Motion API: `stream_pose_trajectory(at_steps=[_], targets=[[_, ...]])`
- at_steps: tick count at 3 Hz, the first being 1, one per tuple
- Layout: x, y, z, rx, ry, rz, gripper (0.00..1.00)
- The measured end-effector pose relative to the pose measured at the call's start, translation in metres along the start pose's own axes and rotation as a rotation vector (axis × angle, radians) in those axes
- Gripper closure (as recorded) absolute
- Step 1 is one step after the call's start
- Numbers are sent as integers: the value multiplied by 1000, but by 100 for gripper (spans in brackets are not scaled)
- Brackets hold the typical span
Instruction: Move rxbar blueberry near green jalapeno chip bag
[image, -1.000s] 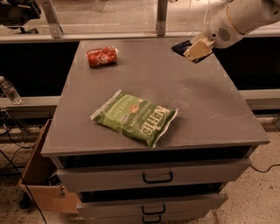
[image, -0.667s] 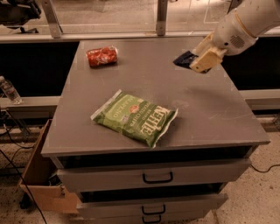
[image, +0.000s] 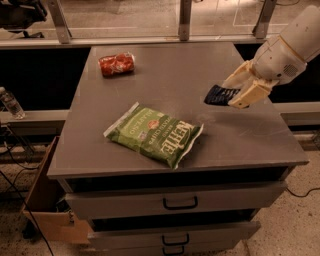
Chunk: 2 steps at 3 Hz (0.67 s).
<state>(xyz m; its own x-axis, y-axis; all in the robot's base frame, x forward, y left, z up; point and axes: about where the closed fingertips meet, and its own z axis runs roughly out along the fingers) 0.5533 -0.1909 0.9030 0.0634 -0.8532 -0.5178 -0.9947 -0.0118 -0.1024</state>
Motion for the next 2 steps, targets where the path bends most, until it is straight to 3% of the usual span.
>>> stream_pose_trajectory(at_steps=[1,2], targets=[[-1,15,24,-92,-30,-82,100],[-11,28,50,-165,-75,-138,84]])
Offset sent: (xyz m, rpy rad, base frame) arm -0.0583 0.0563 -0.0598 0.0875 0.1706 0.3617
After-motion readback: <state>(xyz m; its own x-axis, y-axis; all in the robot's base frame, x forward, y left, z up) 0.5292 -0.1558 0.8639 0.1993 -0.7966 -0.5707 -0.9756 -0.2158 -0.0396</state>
